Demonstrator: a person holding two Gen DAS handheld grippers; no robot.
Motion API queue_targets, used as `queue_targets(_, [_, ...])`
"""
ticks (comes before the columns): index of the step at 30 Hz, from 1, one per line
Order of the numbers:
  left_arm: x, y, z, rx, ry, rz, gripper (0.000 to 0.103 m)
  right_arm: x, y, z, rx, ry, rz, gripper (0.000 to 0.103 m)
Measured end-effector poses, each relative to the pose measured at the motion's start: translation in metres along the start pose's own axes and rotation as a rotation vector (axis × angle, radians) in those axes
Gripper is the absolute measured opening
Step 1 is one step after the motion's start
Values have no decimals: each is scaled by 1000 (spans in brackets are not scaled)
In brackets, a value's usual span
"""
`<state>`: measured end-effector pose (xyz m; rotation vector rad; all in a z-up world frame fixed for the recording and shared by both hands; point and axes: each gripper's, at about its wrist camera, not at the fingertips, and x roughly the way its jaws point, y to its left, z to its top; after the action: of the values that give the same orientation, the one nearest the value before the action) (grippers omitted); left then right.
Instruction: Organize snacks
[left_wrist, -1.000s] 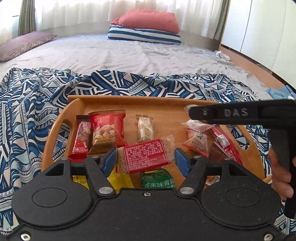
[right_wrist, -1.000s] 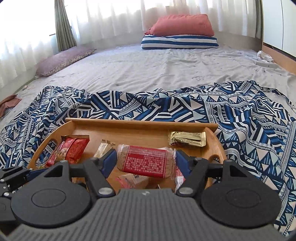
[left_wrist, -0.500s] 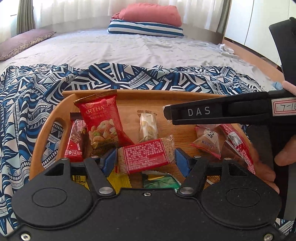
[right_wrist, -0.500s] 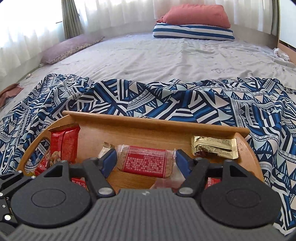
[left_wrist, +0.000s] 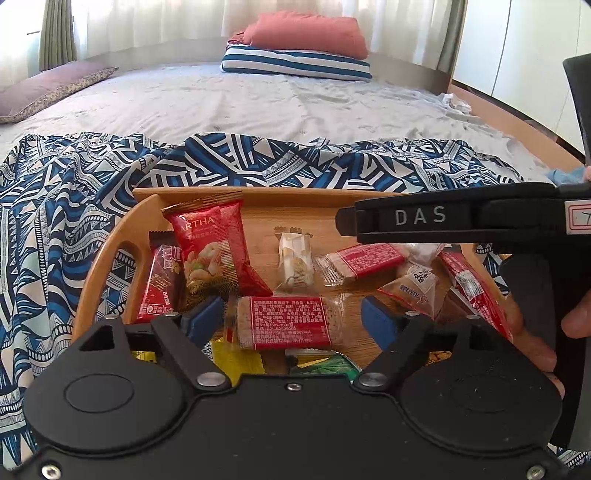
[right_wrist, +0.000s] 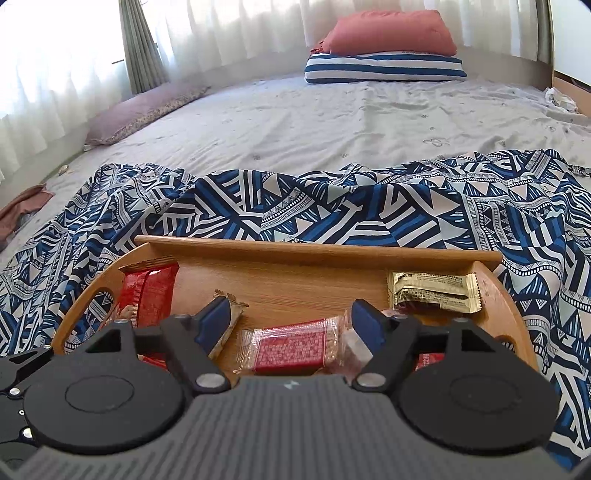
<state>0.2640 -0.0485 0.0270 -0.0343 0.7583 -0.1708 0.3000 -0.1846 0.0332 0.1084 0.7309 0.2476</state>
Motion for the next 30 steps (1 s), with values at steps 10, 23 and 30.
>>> queue_targets(10, [-34,4,-2,-14,-42,11,96,-45,0,-6,12,-69,-1,90])
queue_targets(23, [-98,13,-25,-21,-84,27,102,-123,9,-39,-22,-165,-55,101])
queue_targets(30, [-132,14,-40,-34,-111,26,102,-158,15,-61,-22,-213,-80,103])
